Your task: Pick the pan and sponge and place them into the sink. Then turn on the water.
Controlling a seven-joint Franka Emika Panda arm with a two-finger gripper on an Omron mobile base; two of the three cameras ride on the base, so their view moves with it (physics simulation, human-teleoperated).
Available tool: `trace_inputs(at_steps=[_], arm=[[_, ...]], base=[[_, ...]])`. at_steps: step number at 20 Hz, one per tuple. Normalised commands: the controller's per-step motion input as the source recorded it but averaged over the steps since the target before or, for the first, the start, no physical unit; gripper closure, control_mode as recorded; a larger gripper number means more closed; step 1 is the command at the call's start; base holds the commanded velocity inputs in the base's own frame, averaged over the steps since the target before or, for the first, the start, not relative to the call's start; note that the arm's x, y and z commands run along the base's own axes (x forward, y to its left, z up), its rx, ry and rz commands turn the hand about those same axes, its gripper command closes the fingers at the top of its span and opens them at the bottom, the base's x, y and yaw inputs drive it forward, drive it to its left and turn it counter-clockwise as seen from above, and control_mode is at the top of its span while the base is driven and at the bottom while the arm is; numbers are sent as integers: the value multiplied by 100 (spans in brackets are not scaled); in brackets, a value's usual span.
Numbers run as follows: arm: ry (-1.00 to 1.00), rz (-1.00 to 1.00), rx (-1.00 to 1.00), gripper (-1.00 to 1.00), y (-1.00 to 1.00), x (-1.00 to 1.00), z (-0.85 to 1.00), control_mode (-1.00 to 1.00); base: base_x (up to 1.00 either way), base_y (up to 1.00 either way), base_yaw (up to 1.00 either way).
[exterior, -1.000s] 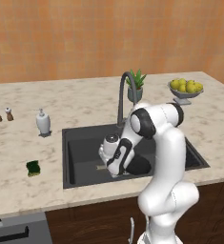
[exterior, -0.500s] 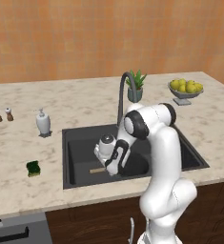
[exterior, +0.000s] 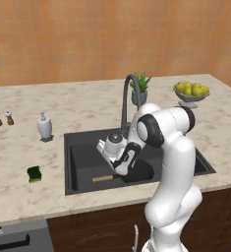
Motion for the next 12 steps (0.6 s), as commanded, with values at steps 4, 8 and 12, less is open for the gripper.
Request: trace_inputs(at_steps=[4,8,12], arm=[[-14,0,0,-100,58,-56,68,-100],[-11,0,0,-100,78,-46,76,-100],[-10,0,0,-100,56,-52,89,-100]], base=[[0,0,0],[0,0,0],[0,0,0]])
